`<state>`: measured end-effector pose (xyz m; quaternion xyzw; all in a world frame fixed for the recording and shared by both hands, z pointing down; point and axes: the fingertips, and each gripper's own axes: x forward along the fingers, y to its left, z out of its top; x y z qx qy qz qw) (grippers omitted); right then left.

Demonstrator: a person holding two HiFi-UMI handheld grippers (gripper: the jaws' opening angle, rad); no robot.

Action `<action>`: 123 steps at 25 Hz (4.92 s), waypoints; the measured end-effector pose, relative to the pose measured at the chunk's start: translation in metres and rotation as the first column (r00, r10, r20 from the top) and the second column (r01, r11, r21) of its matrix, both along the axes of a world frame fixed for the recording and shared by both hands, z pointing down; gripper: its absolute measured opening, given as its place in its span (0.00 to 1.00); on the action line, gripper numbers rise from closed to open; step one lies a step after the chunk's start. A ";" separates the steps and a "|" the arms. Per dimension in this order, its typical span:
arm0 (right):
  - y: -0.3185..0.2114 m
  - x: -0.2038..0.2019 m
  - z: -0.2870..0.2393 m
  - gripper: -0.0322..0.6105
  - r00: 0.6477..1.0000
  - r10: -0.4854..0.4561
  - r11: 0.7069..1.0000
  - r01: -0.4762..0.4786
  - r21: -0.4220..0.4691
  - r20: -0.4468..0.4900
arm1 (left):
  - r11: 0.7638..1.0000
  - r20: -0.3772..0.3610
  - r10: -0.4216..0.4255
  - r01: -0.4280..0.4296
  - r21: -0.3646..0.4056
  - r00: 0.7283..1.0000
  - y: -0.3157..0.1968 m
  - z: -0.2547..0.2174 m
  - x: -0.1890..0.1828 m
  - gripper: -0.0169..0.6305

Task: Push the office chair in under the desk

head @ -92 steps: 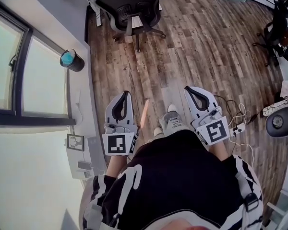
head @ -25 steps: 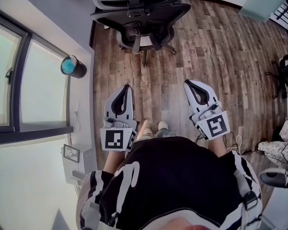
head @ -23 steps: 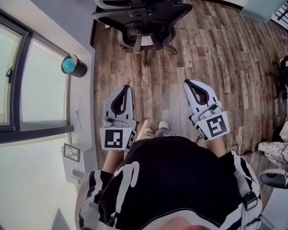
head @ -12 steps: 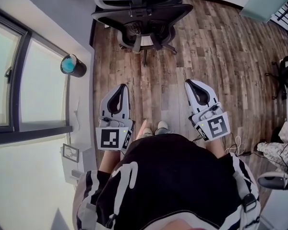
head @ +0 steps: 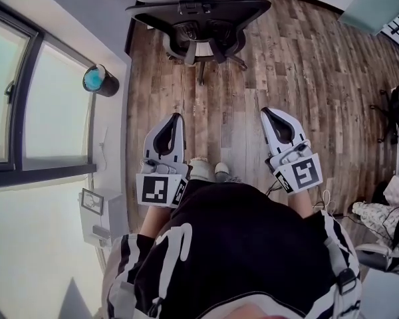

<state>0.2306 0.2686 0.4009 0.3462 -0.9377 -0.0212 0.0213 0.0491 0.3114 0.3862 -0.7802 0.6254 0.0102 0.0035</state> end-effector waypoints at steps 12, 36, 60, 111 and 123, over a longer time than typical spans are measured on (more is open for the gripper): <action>-0.024 -0.017 -0.003 0.07 1.000 -0.020 1.000 0.019 0.010 0.001 | 1.000 0.019 -0.025 0.024 0.007 1.000 -0.025 0.001 -0.019 0.04; -0.114 -0.045 -0.020 0.07 0.999 0.039 0.998 -0.039 0.041 0.001 | 0.999 0.016 -0.014 0.013 0.037 1.000 -0.132 -0.016 -0.067 0.04; -0.210 -0.077 -0.039 0.07 0.987 0.153 0.988 -0.154 0.030 0.043 | 0.999 0.024 -0.014 0.012 0.052 1.000 -0.228 -0.039 -0.134 0.04; -0.334 -0.068 -0.080 0.44 0.969 0.246 0.963 -0.246 0.113 0.015 | 1.000 0.039 -0.013 0.012 0.013 0.999 -0.349 -0.077 -0.185 0.51; -0.350 -0.070 -0.083 0.44 0.970 0.242 0.964 -0.238 0.123 -0.026 | 1.000 0.051 0.013 -0.013 -0.003 0.999 -0.356 -0.078 -0.182 0.52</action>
